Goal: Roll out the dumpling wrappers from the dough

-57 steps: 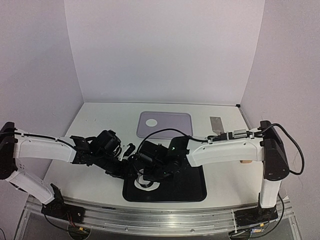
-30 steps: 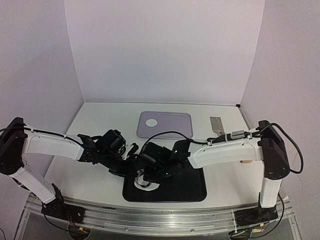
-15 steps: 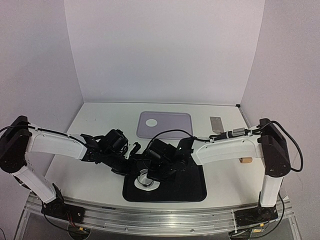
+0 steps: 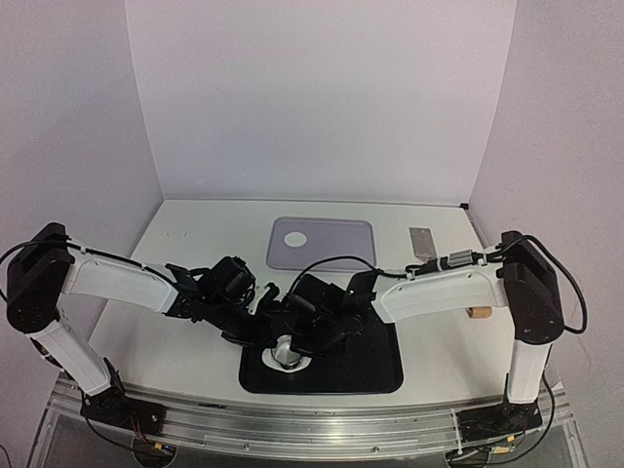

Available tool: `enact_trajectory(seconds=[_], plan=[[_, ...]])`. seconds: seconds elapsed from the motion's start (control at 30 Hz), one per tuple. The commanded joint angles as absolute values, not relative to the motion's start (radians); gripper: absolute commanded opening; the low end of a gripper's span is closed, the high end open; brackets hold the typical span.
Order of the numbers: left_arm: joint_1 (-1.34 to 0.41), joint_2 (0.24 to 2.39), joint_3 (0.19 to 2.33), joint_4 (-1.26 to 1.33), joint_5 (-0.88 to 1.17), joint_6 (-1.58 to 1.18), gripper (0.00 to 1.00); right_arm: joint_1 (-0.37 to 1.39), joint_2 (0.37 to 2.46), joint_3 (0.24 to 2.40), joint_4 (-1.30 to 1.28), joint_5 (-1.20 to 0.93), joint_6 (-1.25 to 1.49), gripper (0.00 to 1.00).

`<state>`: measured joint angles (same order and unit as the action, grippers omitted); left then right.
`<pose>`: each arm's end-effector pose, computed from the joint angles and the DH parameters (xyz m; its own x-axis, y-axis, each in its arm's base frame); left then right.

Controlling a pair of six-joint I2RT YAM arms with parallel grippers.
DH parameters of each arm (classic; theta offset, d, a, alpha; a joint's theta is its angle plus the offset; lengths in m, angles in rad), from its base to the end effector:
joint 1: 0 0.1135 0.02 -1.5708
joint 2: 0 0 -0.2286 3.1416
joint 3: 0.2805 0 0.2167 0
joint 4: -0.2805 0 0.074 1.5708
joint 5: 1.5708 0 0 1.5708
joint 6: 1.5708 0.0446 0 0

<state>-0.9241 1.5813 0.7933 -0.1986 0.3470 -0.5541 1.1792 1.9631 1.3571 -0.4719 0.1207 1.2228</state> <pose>0.1540 -0.2292 0.1401 -0.8818 0.3467 -0.3197 0.4699 0.7048 -0.5314 0.1457 0.3387 0.1512 -0.9568 0.1280 -0.2611 0.0106 0.9126 0.4086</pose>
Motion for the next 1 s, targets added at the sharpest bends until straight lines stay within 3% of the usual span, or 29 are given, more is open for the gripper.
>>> enact_trajectory(seconds=[0.0,0.53,0.97], plan=[[-0.942,1.602,0.816,-0.228,0.420,-0.516,0.00,1.125,2.003,1.333,-0.509,0.179,1.247,0.00],[-0.942,1.712,0.694,-0.218,0.408,-0.506,0.00,1.125,2.066,1.270,-0.509,0.158,1.247,0.00],[-0.942,1.784,0.609,-0.217,0.372,-0.481,0.00,1.134,2.104,1.359,-0.520,0.181,1.221,0.00]])
